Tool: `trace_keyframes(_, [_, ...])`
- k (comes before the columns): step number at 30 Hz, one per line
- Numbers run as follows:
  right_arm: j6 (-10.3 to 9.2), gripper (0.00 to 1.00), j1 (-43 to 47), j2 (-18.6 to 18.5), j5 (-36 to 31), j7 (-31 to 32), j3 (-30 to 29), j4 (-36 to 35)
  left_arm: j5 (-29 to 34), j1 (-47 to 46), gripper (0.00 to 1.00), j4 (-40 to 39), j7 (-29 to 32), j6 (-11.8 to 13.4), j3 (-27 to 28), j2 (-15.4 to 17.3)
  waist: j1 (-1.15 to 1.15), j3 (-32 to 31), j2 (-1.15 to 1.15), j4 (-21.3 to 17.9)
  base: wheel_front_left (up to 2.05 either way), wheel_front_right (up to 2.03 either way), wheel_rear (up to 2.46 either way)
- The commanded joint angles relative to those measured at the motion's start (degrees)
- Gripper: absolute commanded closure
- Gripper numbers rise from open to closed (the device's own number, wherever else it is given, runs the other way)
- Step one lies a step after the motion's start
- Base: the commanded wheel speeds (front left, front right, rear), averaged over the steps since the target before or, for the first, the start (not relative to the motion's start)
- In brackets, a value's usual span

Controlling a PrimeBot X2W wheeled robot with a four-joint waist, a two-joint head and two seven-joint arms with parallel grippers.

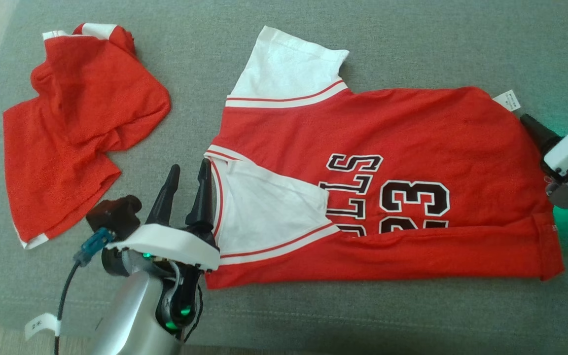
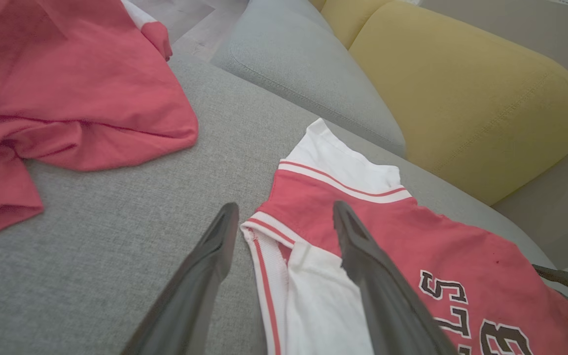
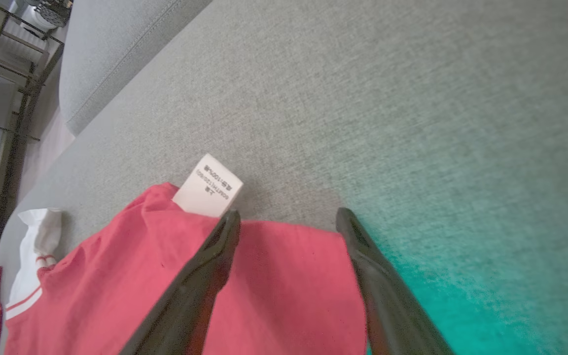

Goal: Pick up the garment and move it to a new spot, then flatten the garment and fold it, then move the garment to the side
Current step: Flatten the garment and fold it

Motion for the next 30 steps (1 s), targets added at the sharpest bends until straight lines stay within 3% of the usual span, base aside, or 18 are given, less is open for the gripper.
trace_keyframes(1, [0.37, 0.85, -1.2, -0.2, 0.8, 0.4, 0.4, -1.6, -0.2, -2.0, 0.00, -1.8, -0.7, 0.3, 1.6, 0.3, -0.01, 0.1, 0.00, 0.0, 0.00, 0.00, 0.00])
trace_keyframes(2, [0.37, 1.00, -1.4, -0.2, 1.4, 0.7, 0.4, -1.9, -0.3, -2.1, 0.00, -1.8, -0.7, 0.3, 1.5, 0.3, -0.01, 0.1, 0.00, 0.0, 0.00, 0.00, 0.00])
trace_keyframes(10, [0.37, 1.00, -1.9, -1.8, 1.4, -4.9, 2.3, -6.2, -0.7, -2.2, 0.00, -1.5, -0.7, 0.7, 1.0, 0.3, -0.01, -0.4, 0.00, -0.2, 0.00, 0.00, 0.00])
trace_keyframes(20, [0.37, 1.00, 0.2, -6.2, -5.0, -19.6, 10.5, -14.3, -1.9, -1.9, 0.00, -1.4, -0.7, 0.8, 0.7, 0.3, -0.01, -1.1, 0.00, -0.6, 0.00, 0.00, 0.00])
trace_keyframes(24, [0.37, 1.00, 3.0, -8.9, -11.7, -23.9, 20.9, -17.6, -2.3, -1.8, 0.00, -1.4, -0.7, 0.9, 0.5, 0.3, -0.01, -1.3, 0.00, -0.7, 0.00, 0.00, 0.00])
trace_keyframes(30, [0.37, 1.00, 5.6, -11.1, -14.2, -21.1, 33.6, -18.3, -2.4, -1.6, 0.00, -0.7, -0.7, 0.8, 0.5, 0.3, -0.01, -1.5, 0.00, -1.3, 0.00, 0.00, 0.00])
